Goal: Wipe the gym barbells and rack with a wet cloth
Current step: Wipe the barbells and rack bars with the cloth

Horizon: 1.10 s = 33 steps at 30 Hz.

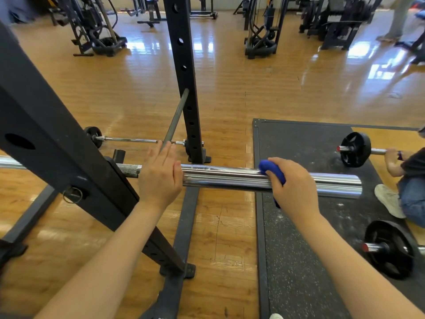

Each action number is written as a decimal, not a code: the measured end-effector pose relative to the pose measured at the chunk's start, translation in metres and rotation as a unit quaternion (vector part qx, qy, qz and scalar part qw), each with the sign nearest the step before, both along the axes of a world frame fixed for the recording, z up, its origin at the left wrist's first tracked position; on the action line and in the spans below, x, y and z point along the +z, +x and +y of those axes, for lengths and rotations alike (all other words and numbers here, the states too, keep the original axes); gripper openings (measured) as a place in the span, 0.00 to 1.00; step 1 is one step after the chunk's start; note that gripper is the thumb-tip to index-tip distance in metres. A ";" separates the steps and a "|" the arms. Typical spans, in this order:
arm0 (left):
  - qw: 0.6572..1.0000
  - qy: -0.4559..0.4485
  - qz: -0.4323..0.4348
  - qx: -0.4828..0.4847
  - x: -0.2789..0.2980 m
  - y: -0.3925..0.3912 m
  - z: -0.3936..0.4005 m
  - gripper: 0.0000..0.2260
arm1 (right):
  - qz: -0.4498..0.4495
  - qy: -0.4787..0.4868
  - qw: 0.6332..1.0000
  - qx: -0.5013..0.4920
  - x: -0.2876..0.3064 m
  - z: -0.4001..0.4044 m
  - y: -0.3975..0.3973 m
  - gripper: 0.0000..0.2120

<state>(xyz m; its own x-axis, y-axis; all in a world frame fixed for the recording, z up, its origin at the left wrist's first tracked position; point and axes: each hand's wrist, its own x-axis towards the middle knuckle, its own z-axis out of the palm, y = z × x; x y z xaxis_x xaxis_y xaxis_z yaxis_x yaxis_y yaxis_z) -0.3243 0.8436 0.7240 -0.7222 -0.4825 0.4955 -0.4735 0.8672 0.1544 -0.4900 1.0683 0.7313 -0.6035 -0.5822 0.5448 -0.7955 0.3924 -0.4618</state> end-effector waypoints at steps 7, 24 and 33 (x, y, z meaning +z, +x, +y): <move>1.000 0.030 0.001 0.005 0.009 -0.008 -0.003 0.23 | 0.099 -0.078 0.991 0.044 -0.042 0.035 0.009 0.13; 0.989 0.112 -0.092 0.021 0.028 -0.017 -0.009 0.25 | 0.062 -0.060 0.996 -0.010 -0.026 0.038 0.002 0.19; 0.989 0.122 -0.075 0.022 0.025 -0.017 -0.010 0.23 | 0.035 -0.097 0.989 -0.108 -0.024 0.033 0.004 0.16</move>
